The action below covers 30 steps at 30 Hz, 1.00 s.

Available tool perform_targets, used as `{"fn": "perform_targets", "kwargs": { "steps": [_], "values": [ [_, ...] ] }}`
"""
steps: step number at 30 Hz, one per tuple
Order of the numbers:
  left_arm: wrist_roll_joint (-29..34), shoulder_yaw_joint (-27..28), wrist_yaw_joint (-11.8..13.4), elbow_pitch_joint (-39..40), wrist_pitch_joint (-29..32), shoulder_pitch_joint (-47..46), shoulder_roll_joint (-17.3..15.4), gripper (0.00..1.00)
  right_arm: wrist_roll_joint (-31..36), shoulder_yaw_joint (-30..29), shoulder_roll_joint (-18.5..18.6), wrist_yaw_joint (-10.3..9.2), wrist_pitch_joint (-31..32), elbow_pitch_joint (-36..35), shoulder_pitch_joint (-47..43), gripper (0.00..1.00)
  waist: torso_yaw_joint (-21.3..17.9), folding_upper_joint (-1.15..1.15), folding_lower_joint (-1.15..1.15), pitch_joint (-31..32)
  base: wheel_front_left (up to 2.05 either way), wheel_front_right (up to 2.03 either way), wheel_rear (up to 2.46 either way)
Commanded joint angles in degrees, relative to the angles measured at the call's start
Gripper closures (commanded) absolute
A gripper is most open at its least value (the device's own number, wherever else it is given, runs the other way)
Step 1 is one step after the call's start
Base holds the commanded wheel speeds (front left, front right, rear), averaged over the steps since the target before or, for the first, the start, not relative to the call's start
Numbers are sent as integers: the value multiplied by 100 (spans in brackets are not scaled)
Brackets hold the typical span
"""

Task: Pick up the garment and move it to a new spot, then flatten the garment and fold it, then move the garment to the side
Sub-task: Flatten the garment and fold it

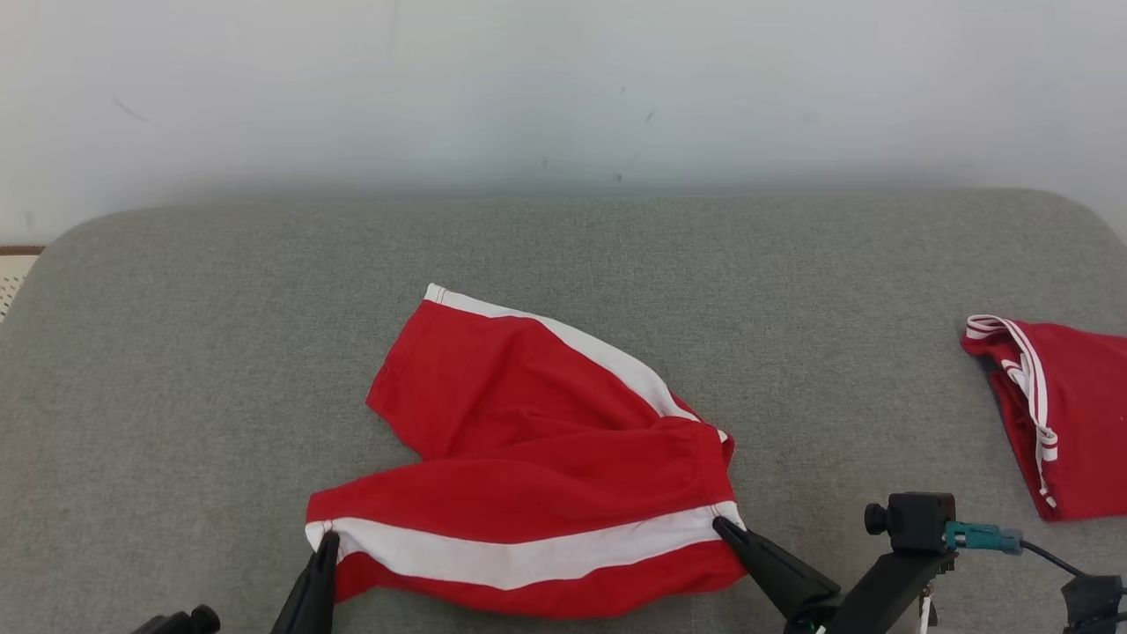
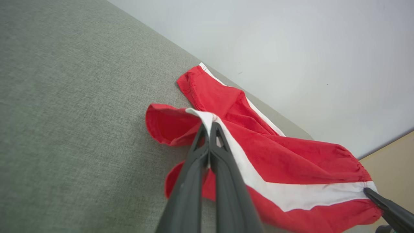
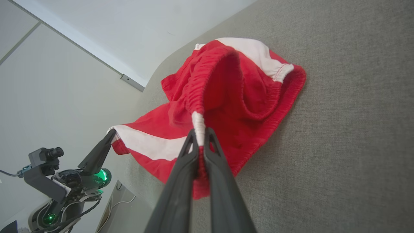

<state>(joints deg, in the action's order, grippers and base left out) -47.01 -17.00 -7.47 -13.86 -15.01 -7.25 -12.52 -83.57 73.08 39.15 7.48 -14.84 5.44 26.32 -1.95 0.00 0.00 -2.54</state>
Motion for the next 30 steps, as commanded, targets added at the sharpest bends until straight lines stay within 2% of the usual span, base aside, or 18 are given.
{"fn": "perform_targets", "kwargs": {
  "steps": [1,7,12,13,19,24,30],
  "values": [
    [39,1,2,61,-20,-96,-53,100,15,-57,-50,2,-38,10,52,100,2,0,0,-9,0,0,0],
    [214,116,2,281,-21,-551,-98,100,120,-769,-259,2,-35,67,-130,100,-44,0,0,-198,0,0,0],
    [334,85,2,117,-20,-1140,-154,100,306,-1256,-469,2,-35,171,-219,100,-126,0,0,-416,0,0,0],
    [490,22,2,-50,-20,-1504,-231,100,408,-1414,-575,2,-36,203,-219,100,-193,0,0,-567,0,0,0],
    [803,-61,2,-668,-20,-2376,-224,100,619,-1961,-884,2,-36,316,-205,100,-374,0,0,-973,0,0,0],
    [1336,90,2,-1425,-20,-3077,-49,100,847,-2580,-1319,2,-37,381,-354,100,-559,0,0,-1358,0,0,0],
    [1895,314,6,-2223,-20,-3724,167,100,1111,-2806,-1743,2,-37,312,-409,100,-748,0,0,-1683,0,0,0]
  ]
}}
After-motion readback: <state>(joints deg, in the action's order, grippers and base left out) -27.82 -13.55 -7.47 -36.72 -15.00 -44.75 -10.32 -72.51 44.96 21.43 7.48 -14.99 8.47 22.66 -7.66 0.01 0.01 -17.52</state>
